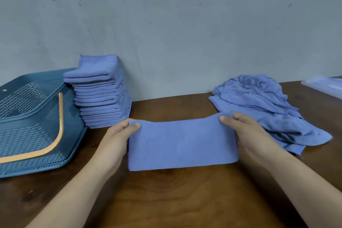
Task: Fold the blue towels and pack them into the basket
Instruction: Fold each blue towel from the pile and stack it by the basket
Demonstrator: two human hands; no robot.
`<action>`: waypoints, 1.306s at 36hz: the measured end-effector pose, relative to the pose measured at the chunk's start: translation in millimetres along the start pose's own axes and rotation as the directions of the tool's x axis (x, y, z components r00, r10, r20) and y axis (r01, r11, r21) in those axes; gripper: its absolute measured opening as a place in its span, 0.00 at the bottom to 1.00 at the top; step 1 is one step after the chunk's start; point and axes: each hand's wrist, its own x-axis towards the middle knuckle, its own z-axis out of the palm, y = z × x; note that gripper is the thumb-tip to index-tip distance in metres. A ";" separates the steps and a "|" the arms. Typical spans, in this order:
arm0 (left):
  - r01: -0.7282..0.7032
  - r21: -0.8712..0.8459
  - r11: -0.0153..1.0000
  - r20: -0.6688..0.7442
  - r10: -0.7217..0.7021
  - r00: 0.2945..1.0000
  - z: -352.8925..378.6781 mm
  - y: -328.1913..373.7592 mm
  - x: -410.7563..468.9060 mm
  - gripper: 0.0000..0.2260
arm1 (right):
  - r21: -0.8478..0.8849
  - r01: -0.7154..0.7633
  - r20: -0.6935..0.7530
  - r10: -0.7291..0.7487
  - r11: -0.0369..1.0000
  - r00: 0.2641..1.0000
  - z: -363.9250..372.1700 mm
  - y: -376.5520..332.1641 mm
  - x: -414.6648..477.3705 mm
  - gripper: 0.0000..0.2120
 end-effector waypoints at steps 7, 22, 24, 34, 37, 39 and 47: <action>0.130 0.246 0.961 -0.209 -0.079 0.975 12.9 -33.8 55.1 0.13 | -0.278 -0.104 -0.183 0.054 0.955 0.982 0.6 34.6 57.8 0.18; 0.016 0.383 0.923 -0.200 0.066 0.977 9.5 -58.1 61.1 0.13 | -0.512 0.036 -0.111 -0.108 0.858 0.988 -7.4 59.4 70.6 0.17; 0.016 0.403 0.915 -0.194 0.068 0.979 10.9 -58.0 61.9 0.13 | -0.531 0.021 -0.094 -0.083 0.847 0.992 -8.2 60.8 72.8 0.19; 0.044 0.480 0.876 -0.174 0.046 0.984 11.3 -54.7 68.0 0.16 | -0.684 0.012 -0.042 -0.056 0.730 0.998 -11.0 62.2 76.6 0.23; 0.052 0.515 0.856 -0.175 0.045 0.984 12.0 -52.4 69.6 0.18 | -0.748 0.001 -0.061 -0.070 0.664 0.996 -6.5 60.0 75.9 0.25; 0.062 0.533 0.844 -0.172 0.036 0.984 12.5 -51.8 70.0 0.19 | -0.782 -0.004 -0.068 -0.078 0.623 0.995 -2.1 57.5 73.8 0.26; 0.028 0.617 0.787 -0.121 0.059 0.991 13.0 -48.1 68.2 0.24 | -0.885 -0.012 -0.069 -0.106 0.465 0.992 6.4 51.5 71.0 0.28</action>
